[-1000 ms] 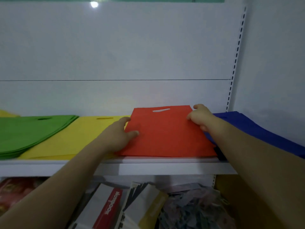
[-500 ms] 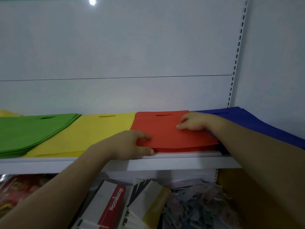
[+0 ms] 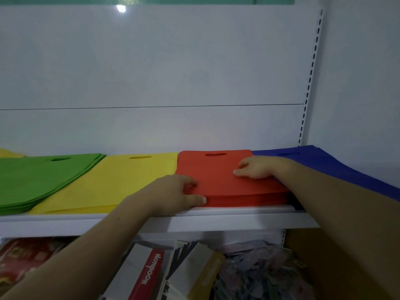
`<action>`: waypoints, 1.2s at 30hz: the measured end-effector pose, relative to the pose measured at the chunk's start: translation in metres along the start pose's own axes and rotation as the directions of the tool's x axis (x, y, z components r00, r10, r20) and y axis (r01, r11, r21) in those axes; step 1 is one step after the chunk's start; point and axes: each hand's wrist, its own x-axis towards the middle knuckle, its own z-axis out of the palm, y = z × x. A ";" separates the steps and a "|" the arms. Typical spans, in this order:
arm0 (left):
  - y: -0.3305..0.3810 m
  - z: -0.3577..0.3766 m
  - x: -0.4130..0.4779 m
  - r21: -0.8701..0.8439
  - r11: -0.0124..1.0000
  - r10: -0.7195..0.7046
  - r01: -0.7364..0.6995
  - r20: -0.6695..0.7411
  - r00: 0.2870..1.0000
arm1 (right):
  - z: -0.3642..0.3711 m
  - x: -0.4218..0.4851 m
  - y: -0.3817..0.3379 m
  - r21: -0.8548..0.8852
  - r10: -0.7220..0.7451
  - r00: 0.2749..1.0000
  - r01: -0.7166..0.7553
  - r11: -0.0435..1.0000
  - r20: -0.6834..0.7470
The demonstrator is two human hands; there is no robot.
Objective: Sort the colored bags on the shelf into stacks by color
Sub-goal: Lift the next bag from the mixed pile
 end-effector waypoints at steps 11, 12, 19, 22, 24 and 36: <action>0.004 -0.004 -0.003 -0.026 1.000 -0.004 0.005 0.017 1.000 | -0.001 0.003 0.005 0.017 -0.023 0.999 0.024 1.000 -0.036; 0.006 -0.006 -0.004 -0.033 0.999 -0.011 0.012 0.009 1.000 | -0.003 0.004 0.004 0.014 -0.030 0.998 0.031 0.999 -0.060; -0.003 -0.021 -0.016 -0.056 0.994 -0.101 0.096 -0.101 0.990 | -0.016 0.014 -0.036 -0.016 -0.159 0.975 0.159 0.987 -0.152; -0.022 -0.028 -0.031 -0.077 0.988 -0.142 0.133 -0.132 0.981 | -0.014 0.013 -0.066 -0.016 -0.222 0.961 0.223 0.975 -0.166; -0.038 -0.033 -0.044 -0.089 0.983 -0.173 0.161 -0.146 0.974 | -0.012 0.011 -0.088 -0.016 -0.255 0.951 0.256 0.967 -0.177; -0.188 -0.100 -0.178 -0.135 0.928 -0.373 0.348 -0.277 0.886 | 0.010 -0.009 -0.299 0.070 -0.402 0.895 0.421 0.904 -0.196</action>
